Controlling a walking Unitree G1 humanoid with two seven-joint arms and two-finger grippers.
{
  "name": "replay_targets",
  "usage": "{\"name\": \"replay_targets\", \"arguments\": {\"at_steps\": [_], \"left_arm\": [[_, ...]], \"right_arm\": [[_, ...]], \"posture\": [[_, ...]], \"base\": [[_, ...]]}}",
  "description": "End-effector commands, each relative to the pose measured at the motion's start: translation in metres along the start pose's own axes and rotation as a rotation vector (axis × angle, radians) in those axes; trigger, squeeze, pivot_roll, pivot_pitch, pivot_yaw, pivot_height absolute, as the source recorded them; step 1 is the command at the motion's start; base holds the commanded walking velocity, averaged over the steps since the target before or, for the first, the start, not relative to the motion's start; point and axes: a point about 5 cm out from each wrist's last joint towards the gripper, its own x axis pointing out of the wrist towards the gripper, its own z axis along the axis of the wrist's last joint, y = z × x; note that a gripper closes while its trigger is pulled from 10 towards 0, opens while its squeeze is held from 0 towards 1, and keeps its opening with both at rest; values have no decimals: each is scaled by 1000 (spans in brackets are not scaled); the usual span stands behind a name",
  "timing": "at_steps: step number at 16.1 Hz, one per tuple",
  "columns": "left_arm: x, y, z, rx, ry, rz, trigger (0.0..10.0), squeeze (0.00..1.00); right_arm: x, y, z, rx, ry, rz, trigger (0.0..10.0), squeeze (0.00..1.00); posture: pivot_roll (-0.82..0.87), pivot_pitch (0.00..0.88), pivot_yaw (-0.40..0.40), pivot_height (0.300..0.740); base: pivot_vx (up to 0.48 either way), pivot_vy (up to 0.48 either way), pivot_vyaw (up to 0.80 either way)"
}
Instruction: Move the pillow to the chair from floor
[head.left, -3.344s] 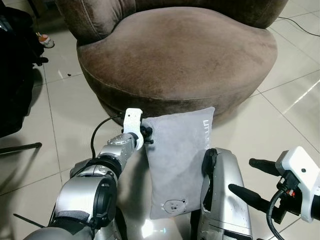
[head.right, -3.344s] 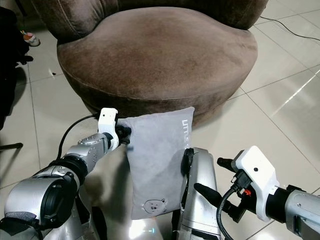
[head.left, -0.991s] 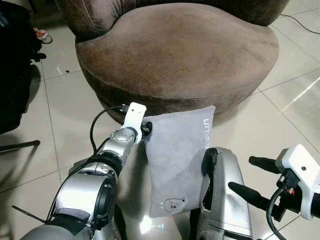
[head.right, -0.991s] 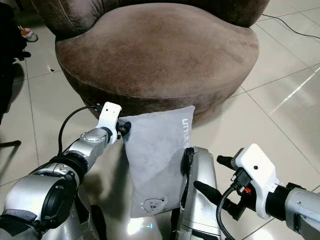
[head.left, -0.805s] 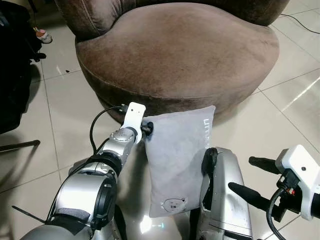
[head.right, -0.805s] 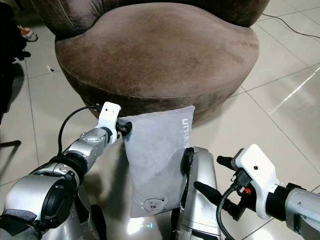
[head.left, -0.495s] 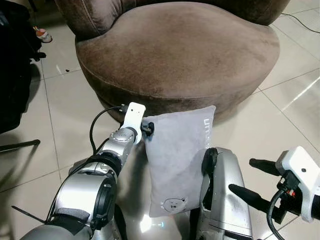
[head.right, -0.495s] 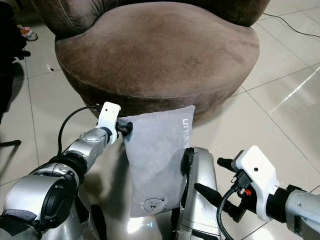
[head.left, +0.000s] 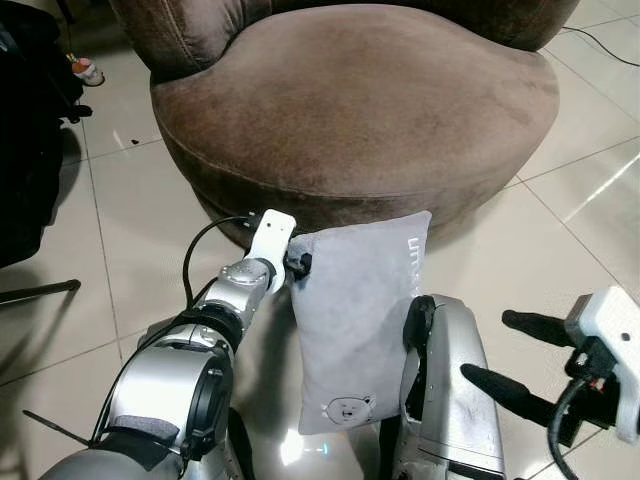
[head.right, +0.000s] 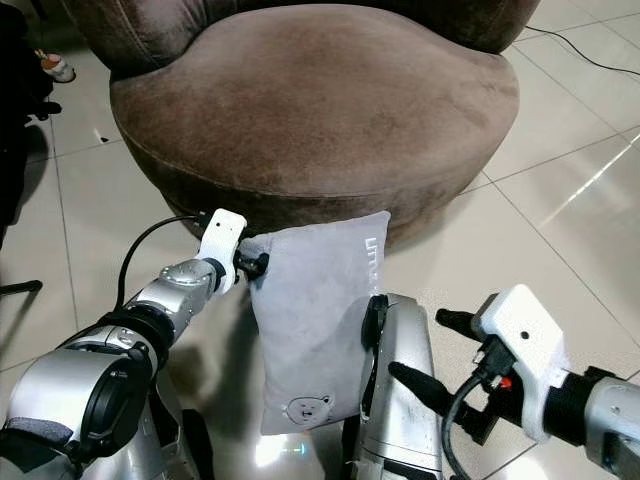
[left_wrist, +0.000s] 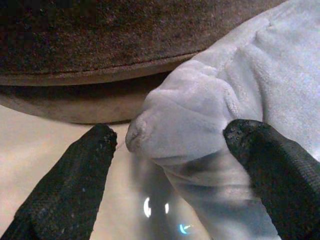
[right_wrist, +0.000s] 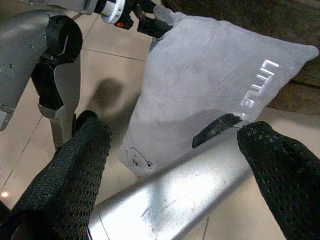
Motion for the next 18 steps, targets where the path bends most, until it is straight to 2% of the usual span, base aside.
{"name": "replay_targets", "arguments": {"at_steps": [1,5,9,14,18], "left_arm": [[0,-6,-11,13,49,-28,10000,0],[2,-16,-8,37,49,-57,10000,0],[4,-27,-8,-29,48,-88,10000,0],[5,-37,-10,-18,57,-109,10000,0],[6,-43,-8,-68,40,-121,10000,0]], "right_arm": [[-4,4,4,-16,6,13,10000,0],[-28,12,14,-36,35,15,10000,0],[-45,18,21,-39,59,-5,10000,0],[-54,22,23,-19,78,-12,10000,0],[-62,22,25,-7,104,-11,10000,0]], "posture": [[-596,172,-14,386],[-687,250,-60,386],[-747,292,-84,386],[-762,308,-89,386],[-778,317,-106,386]], "base": [[0,0,0],[0,0,0],[0,0,0],[0,0,0],[0,0,0]]}}
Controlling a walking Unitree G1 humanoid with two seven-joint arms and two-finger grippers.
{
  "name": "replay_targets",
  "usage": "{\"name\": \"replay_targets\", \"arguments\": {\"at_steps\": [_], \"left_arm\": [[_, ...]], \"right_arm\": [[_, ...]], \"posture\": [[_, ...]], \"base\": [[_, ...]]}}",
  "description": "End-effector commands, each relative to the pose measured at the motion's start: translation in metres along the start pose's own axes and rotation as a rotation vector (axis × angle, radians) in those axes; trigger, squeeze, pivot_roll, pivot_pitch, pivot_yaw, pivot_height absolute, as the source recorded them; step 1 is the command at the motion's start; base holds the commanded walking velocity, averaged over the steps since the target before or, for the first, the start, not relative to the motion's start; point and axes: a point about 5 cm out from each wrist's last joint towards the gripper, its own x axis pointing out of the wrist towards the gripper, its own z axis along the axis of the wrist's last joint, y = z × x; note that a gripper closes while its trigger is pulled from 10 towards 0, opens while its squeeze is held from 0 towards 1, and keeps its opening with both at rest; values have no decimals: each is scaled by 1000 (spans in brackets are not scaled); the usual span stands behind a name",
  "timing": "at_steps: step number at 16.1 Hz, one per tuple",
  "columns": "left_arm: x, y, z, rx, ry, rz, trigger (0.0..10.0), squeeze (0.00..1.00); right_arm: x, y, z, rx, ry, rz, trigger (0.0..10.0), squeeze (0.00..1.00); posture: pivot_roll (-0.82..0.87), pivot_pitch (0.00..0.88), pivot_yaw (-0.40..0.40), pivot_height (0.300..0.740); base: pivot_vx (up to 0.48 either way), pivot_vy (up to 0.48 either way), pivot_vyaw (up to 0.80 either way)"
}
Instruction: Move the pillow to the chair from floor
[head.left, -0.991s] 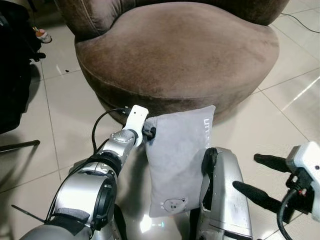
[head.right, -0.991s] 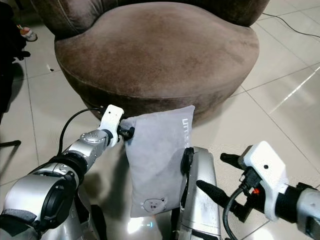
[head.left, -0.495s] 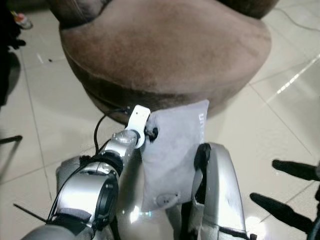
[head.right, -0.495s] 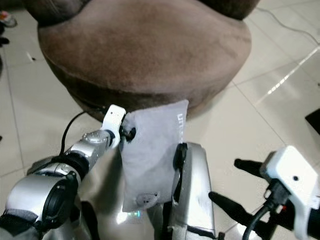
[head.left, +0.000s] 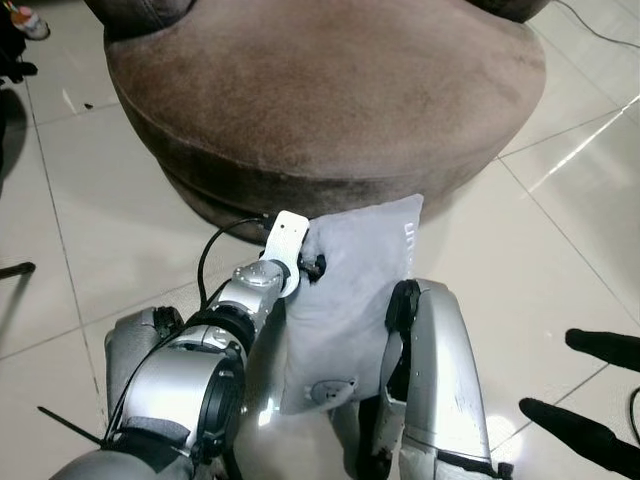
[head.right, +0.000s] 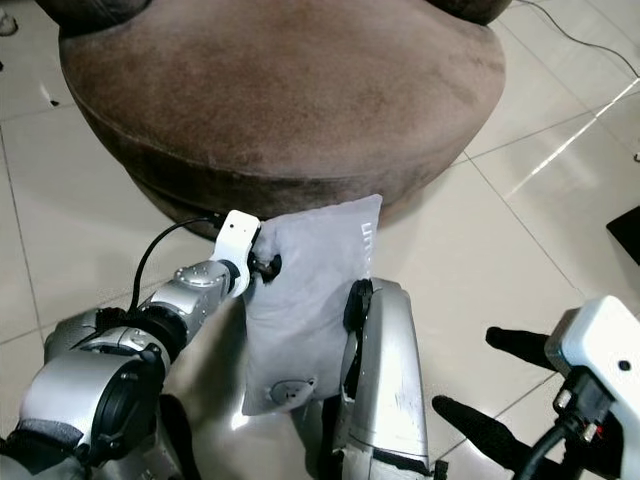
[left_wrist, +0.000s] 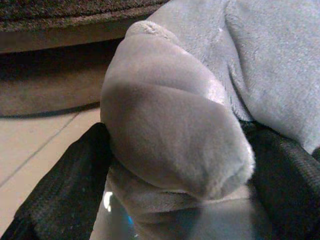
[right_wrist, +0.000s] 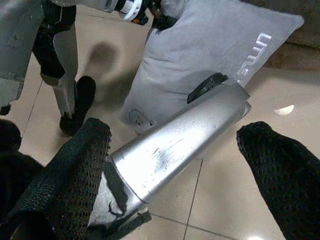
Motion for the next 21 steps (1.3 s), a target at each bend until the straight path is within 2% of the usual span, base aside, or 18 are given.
{"name": "replay_targets", "arguments": {"at_steps": [1,3,4,5,6,21], "left_arm": [[3,-19,-14,-16,56,-52,10000,0],[3,-20,-14,-26,54,-50,10000,0],[3,-20,-14,-28,51,-52,9569,0],[3,-23,-14,-59,42,-87,0,0],[3,-27,-13,-75,35,-133,0,0],[3,-24,-8,-116,3,-127,0,0]], "right_arm": [[-3,2,0,1,14,5,10000,0],[-3,2,1,4,16,7,10000,0],[-3,2,1,6,19,7,10000,0],[-3,2,1,7,20,8,10000,0],[-2,3,1,10,22,11,10000,0],[2,0,3,16,26,18,10000,0]], "posture": [[-779,314,-110,386],[-774,313,-110,386],[-770,314,-111,386],[-765,313,-112,386],[-763,312,-114,386],[-749,309,-120,386]], "base": [[0,0,0],[0,0,0],[0,0,0],[0,0,0],[0,0,0],[0,0,0]]}}
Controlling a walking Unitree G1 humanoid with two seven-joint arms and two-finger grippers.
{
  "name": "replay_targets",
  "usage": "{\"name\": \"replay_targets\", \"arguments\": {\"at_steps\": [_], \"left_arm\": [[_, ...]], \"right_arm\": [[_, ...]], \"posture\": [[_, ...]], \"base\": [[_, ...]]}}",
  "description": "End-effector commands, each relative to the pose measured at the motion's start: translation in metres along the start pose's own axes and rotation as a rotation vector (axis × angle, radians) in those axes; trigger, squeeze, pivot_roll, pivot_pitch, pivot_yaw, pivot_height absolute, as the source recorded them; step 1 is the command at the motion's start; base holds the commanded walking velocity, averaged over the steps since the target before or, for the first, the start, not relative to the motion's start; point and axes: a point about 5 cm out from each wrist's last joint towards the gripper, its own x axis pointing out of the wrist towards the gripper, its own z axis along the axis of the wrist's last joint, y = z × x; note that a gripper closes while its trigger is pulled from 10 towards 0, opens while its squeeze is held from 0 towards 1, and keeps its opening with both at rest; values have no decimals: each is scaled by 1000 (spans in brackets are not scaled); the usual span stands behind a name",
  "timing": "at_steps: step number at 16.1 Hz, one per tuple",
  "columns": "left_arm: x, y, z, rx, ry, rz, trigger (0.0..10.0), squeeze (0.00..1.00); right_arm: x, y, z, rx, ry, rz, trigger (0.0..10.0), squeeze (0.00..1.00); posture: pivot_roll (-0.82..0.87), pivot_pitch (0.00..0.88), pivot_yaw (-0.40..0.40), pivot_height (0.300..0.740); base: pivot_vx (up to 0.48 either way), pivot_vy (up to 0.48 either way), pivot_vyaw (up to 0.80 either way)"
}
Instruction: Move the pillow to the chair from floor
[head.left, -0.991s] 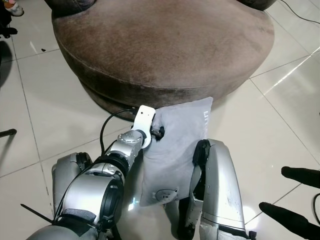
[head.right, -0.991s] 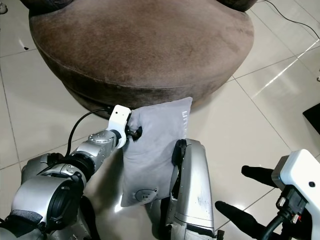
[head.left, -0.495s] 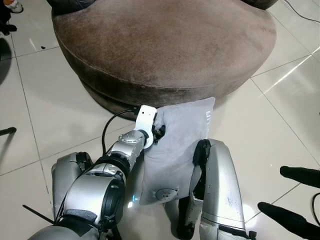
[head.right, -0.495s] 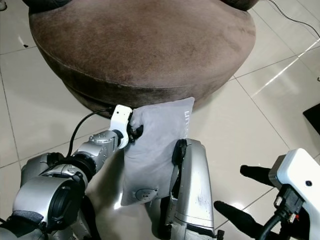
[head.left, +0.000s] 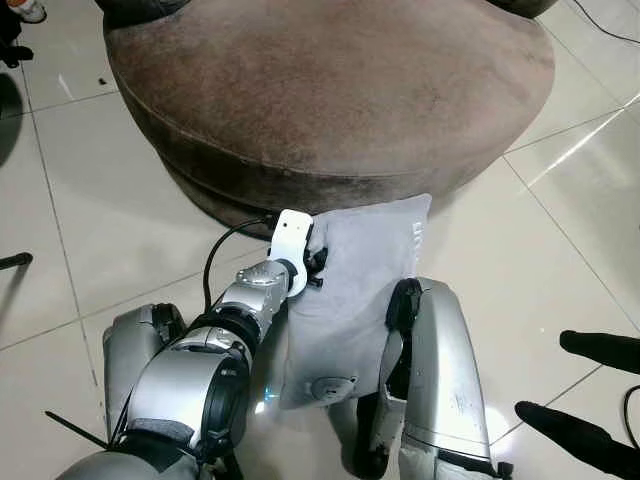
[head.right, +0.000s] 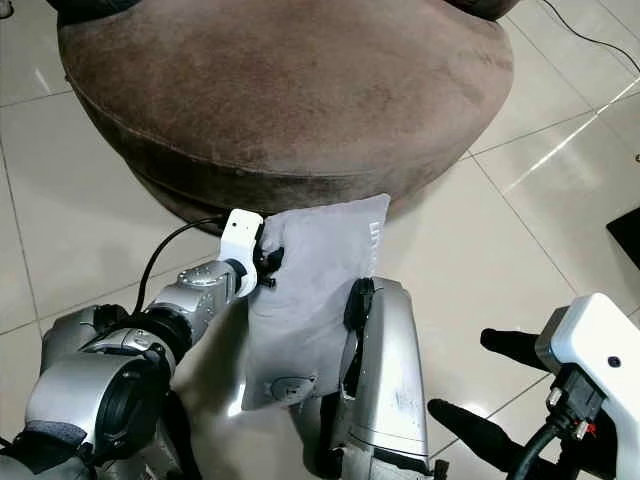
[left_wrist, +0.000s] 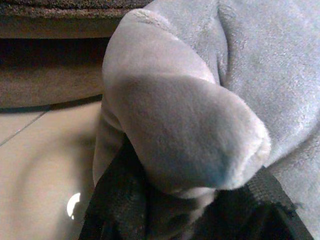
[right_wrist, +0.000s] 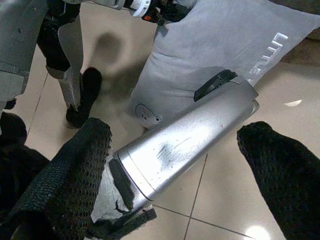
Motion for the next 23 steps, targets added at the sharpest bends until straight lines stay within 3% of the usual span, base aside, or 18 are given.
{"name": "replay_targets", "arguments": {"at_steps": [1,6,7,8,9,10,23], "left_arm": [[2,-14,-13,-20,52,-51,0,0],[2,-13,-12,-46,37,-55,0,0],[2,-13,-12,-47,35,-54,0,118],[2,-12,-12,-45,37,-56,0,122],[2,-12,-12,-46,37,-55,0,98],[2,-12,-12,-47,38,-54,0,0],[1,-10,-8,-63,28,-56,0,0]], "right_arm": [[0,0,-2,14,9,4,10000,0],[1,0,-3,20,15,5,10000,0],[1,0,-3,21,16,4,10000,0],[1,0,-4,22,16,3,10000,0],[1,0,-4,23,16,3,10000,0],[1,0,-4,25,17,2,10000,0],[5,0,-6,27,9,2,10000,0]], "posture": [[-749,309,-120,386],[-748,312,-124,386],[-748,312,-124,386],[-746,314,-125,386],[-746,314,-125,386],[-746,314,-125,386],[-733,303,-113,386]], "base": [[0,0,0],[0,0,0],[0,0,0],[0,0,0],[0,0,0],[0,0,0],[0,0,0]]}}
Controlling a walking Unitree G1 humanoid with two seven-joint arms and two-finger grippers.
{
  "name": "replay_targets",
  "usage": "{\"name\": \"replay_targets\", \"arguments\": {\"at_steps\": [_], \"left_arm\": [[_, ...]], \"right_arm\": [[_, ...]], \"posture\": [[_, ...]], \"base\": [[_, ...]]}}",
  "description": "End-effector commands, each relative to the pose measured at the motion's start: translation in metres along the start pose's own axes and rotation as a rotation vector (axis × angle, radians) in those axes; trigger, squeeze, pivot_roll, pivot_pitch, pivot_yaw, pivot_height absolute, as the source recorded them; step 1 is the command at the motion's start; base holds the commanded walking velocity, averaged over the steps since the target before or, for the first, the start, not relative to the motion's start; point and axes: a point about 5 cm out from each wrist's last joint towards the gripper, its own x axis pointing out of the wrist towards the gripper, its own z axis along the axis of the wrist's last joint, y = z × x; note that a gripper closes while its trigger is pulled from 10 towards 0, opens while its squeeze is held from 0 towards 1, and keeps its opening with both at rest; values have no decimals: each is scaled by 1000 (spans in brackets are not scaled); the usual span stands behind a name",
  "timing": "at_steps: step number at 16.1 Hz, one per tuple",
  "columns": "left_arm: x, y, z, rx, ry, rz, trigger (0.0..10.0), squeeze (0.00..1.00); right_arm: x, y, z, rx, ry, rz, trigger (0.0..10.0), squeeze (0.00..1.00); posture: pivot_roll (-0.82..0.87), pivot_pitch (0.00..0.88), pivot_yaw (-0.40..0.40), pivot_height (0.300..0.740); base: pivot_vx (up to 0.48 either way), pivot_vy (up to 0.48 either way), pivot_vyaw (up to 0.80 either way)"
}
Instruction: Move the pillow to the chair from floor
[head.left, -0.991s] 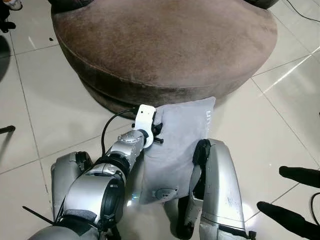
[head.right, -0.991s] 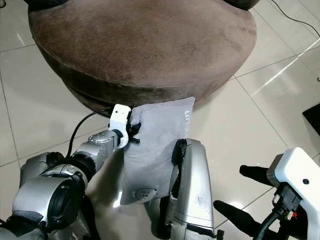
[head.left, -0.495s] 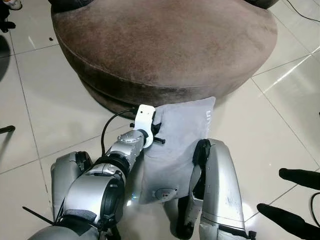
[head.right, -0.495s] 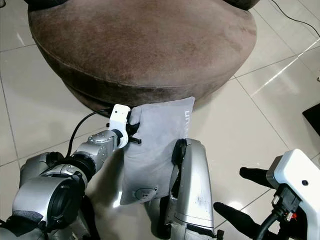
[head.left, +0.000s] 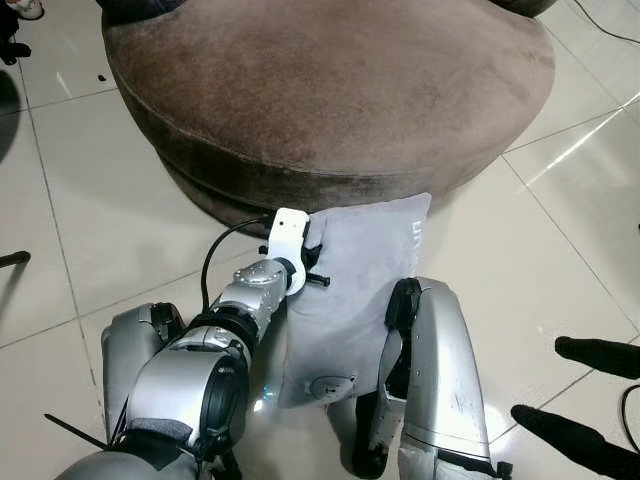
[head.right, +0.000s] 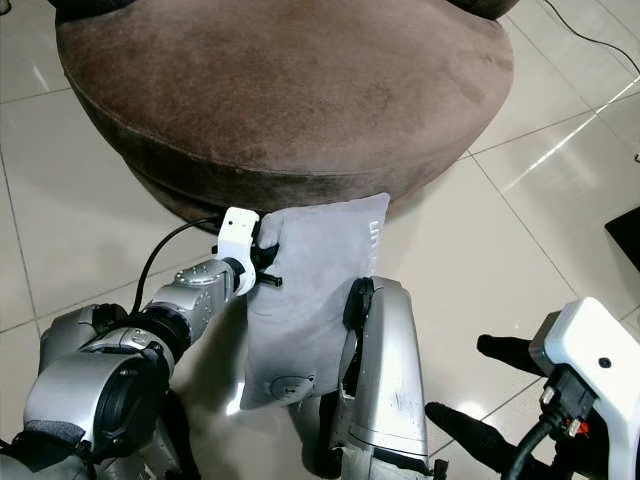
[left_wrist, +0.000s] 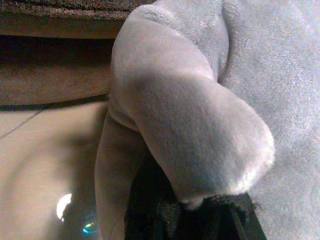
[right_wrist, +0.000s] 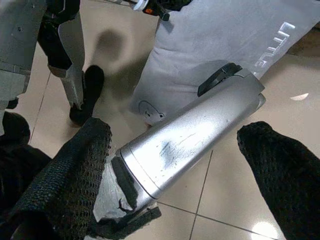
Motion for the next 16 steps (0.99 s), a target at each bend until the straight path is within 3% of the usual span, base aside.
{"name": "replay_targets", "arguments": {"at_steps": [1,7,8,11,16], "left_arm": [[2,-11,-10,-20,46,-49,0,0],[0,-3,-11,-42,49,4,0,0],[-1,-1,-17,-32,79,8,10000,0],[-3,7,-12,-27,54,25,10000,0],[-5,18,10,-74,-43,48,10000,0]], "right_arm": [[1,0,-1,6,-2,-5,10000,0],[14,-3,-7,27,-29,-37,10000,0],[25,-6,-11,47,-62,-60,10000,0],[48,-11,-15,78,-120,-84,10000,0],[107,-21,-14,132,-255,-101,10000,0]], "posture": [[-733,303,-113,386],[-685,281,-80,386],[-643,265,-59,386],[-568,227,-16,386],[-423,122,66,386]], "base": [[0,0,0],[0,0,0],[0,0,0],[0,0,0],[0,0,0]]}}
